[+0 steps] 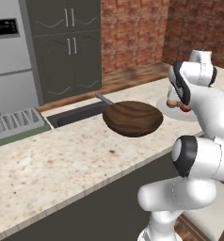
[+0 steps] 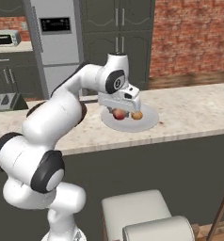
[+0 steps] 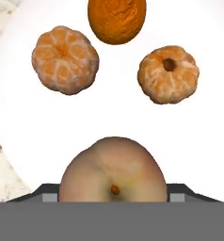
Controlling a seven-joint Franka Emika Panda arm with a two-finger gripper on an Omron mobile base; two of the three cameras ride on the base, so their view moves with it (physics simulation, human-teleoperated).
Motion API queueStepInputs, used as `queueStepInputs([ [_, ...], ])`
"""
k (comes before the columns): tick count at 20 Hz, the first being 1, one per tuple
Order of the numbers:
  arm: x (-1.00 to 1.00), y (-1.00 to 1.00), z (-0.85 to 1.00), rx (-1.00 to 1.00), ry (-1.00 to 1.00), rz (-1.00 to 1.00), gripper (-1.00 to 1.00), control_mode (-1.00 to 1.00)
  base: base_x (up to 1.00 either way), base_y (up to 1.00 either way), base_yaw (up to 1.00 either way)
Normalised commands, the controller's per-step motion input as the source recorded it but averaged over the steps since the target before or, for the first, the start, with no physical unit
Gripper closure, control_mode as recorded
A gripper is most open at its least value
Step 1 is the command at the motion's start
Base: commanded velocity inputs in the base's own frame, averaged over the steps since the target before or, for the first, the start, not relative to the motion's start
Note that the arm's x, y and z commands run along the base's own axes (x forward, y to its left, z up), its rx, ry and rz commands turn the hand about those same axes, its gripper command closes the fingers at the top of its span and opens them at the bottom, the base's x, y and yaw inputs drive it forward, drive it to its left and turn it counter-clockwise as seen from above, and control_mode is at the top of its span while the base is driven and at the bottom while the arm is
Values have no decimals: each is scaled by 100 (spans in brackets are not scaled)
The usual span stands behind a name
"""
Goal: Take the fruits from the plate on the dining counter and place two fruits in each bowl.
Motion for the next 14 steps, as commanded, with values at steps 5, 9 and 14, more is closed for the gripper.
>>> queueStepInputs([
  [5, -91, 19, 100, 1, -21, 3, 100, -100, 0, 0, 0],
  [9, -64, 93, 85, 0, -11, 14, 100, -100, 0, 0, 0],
  [14, -13, 100, 54, -1, -2, 17, 100, -100, 0, 0, 0],
])
